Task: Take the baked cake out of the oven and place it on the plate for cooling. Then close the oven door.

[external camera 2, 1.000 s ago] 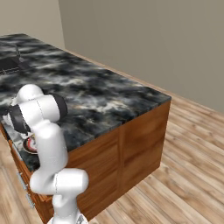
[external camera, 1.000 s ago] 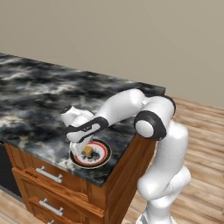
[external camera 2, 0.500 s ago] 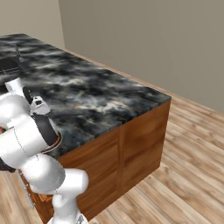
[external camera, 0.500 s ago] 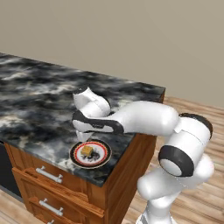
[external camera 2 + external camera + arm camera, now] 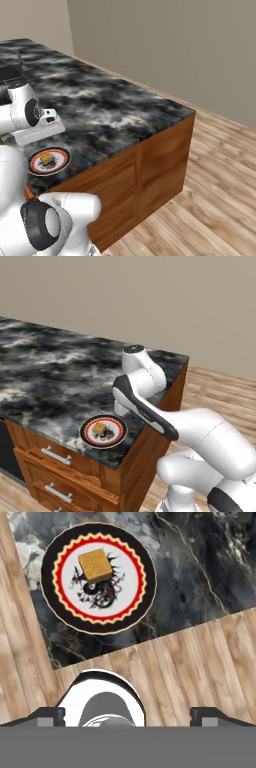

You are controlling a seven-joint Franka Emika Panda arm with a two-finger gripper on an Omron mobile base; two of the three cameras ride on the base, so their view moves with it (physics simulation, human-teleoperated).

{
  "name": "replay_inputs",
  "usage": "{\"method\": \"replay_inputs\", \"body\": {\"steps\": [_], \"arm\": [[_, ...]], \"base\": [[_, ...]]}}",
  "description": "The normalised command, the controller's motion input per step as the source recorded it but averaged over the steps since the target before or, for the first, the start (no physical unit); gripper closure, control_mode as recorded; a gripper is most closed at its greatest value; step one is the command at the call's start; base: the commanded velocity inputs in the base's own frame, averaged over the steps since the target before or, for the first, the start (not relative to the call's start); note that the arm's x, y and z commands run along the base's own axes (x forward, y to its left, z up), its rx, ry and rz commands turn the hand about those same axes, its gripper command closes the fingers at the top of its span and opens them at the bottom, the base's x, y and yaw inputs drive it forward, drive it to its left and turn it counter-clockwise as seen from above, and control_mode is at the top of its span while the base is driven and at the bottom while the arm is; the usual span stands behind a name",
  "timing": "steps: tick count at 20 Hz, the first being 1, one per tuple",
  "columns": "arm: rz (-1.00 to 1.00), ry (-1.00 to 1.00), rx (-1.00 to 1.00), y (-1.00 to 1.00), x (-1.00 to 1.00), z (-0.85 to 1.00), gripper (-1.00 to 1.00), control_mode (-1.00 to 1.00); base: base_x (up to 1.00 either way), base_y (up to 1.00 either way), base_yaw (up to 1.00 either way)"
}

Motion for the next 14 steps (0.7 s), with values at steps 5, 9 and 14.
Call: {"method": "replay_inputs", "body": {"steps": [5, 9, 14], "arm": [[-0.17, -0.02, 0.00, -0.51, -0.60, 0.22, -1.00, -1.00], [-0.11, 0.00, 0.00, -0.38, -0.27, 0.00, -1.00, -1.00], [-0.07, 0.01, 0.00, -0.22, -0.07, 0.00, -1.00, -1.00]], "base": [[0.00, 0.00, 0.00], [0.00, 0.00, 0.00], [0.00, 0.00, 0.00]]}}
